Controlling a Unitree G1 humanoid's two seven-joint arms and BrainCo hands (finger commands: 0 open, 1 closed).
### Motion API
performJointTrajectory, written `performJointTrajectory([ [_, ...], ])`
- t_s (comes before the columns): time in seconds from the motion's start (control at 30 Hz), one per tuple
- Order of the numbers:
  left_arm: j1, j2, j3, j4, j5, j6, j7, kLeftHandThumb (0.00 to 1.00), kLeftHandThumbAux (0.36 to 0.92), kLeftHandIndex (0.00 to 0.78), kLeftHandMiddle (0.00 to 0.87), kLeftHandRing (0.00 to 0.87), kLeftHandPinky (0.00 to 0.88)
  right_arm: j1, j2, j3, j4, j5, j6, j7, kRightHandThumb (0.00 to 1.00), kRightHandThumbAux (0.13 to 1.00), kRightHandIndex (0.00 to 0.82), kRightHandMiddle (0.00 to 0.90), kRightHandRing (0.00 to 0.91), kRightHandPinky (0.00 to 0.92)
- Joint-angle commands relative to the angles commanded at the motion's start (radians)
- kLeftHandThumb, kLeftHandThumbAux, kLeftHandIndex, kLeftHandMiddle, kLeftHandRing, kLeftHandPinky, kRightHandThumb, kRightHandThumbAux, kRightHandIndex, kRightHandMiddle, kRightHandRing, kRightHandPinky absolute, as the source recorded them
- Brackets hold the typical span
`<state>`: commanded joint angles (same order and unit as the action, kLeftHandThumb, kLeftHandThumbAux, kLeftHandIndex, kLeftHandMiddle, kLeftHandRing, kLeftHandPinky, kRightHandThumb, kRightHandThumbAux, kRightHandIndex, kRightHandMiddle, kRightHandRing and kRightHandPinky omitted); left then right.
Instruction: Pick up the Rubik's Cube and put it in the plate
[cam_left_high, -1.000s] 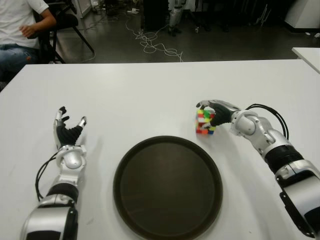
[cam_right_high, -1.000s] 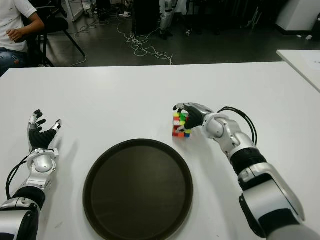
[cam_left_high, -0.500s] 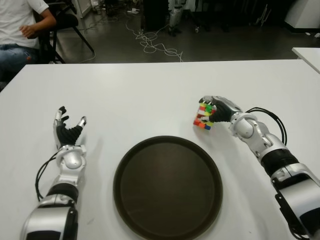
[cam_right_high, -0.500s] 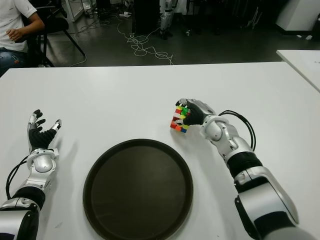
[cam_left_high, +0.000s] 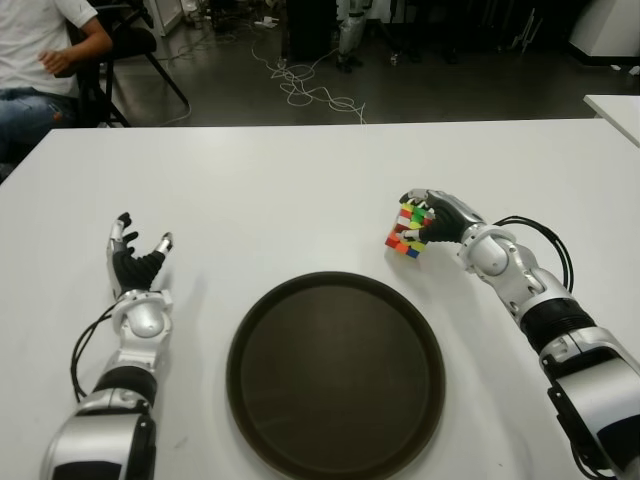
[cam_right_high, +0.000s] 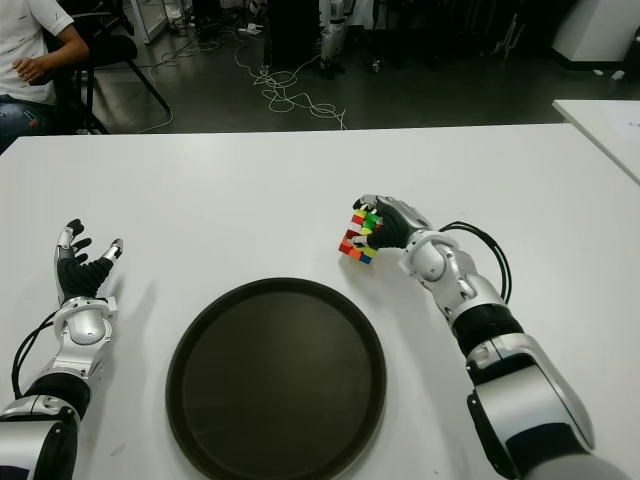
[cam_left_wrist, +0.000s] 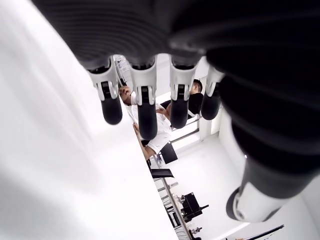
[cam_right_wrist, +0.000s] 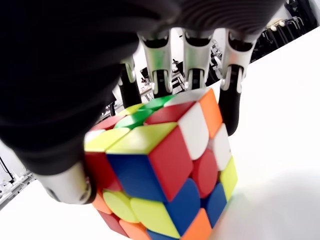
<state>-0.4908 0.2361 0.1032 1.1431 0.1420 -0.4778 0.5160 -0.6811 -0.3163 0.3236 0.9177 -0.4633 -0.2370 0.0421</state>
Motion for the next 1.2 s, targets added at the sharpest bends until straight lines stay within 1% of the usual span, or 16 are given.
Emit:
performJointTrajectory([
  [0.13,0.001,0.0,0.001,-0.001,0.0,0.0,-0.001,0.462,0.717,0.099,0.147,0.164,0.177,0.0,0.0,0.0,0.0,0.001,0.0,0.001,0.692,0.725,0.425,0.524,0.542,0.542],
  [0.23,0.001,-0.002,0.004,-0.002,-0.004,-0.003,-0.003,0.468,0.717,0.1,0.15,0.166,0.183,0.001,0.003,-0.005,-0.002,0.01,0.005,0.005,0.693,0.724,0.426,0.536,0.554,0.549],
  [0.33,0.0,-0.001,0.005,0.0,-0.003,0.002,-0.002,0.447,0.717,0.096,0.148,0.161,0.17,0.002,0.006,-0.012,-0.004,0.023,0.016,0.014,0.692,0.724,0.427,0.551,0.568,0.56],
  [0.57,-0.001,0.0,0.002,0.003,0.002,0.004,0.005,0.442,0.724,0.095,0.152,0.168,0.189,0.0,0.009,-0.015,-0.003,0.02,0.027,0.026,0.688,0.724,0.428,0.572,0.593,0.587],
  [0.77,0.0,0.001,0.002,0.004,0.003,-0.004,0.003,0.449,0.714,0.107,0.16,0.176,0.185,0.0,0.011,-0.021,-0.002,0.02,0.031,0.019,0.687,0.726,0.428,0.641,0.664,0.676],
  [0.83,0.0,0.0,0.002,0.004,0.001,-0.005,0.001,0.434,0.713,0.106,0.159,0.167,0.162,0.002,0.013,-0.028,-0.005,0.024,0.029,0.012,0.686,0.727,0.428,0.669,0.692,0.706],
  [0.93,0.0,-0.001,0.003,0.004,0.001,-0.004,0.002,0.425,0.713,0.104,0.155,0.16,0.152,0.006,0.017,-0.041,-0.008,0.033,0.026,-0.001,0.686,0.727,0.428,0.687,0.71,0.725],
  [1.1,-0.001,-0.001,0.005,0.005,-0.001,-0.002,0.001,0.426,0.713,0.101,0.154,0.163,0.174,0.012,0.028,-0.069,-0.017,0.053,0.024,-0.041,0.688,0.727,0.43,0.735,0.754,0.766],
  [1.2,-0.002,-0.001,0.004,0.006,-0.001,0.001,0.002,0.422,0.714,0.101,0.154,0.163,0.172,0.018,0.042,-0.109,-0.013,0.087,-0.003,-0.087,0.688,0.727,0.432,0.755,0.773,0.777],
])
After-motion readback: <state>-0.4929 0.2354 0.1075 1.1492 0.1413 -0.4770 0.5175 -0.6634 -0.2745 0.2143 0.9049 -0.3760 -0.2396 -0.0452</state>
